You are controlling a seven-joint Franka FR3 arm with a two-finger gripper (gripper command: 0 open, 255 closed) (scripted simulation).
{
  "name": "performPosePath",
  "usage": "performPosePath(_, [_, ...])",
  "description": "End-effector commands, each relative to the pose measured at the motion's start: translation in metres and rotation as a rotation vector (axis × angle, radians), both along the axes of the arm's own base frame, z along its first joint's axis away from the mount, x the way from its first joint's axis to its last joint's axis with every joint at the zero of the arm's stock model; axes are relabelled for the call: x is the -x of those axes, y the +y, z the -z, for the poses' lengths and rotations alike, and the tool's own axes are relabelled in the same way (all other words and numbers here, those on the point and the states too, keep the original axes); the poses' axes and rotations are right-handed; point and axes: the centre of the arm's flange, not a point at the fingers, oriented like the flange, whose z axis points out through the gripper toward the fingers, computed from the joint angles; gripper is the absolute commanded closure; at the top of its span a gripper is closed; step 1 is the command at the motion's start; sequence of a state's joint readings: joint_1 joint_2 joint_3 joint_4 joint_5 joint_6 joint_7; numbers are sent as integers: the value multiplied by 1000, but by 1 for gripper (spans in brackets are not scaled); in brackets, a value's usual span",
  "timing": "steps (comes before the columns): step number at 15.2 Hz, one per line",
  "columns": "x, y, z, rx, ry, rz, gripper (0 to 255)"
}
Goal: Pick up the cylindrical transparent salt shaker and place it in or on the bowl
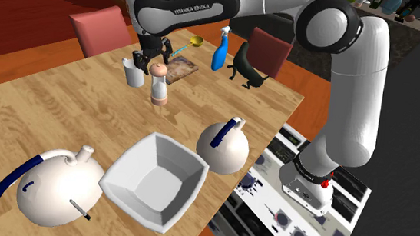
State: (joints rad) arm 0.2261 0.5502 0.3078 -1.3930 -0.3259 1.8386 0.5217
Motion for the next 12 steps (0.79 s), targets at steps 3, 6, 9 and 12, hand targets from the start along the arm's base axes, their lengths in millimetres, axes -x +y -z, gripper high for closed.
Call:
performPosePath(3, [0, 0, 0, 0, 0, 0, 0])
performPosePath(6, [0, 0, 0, 0, 0, 0, 255])
performPosePath(9, [0, 0, 0, 0, 0, 0, 255])
performPosePath(12, [0, 0, 0, 0, 0, 0, 255])
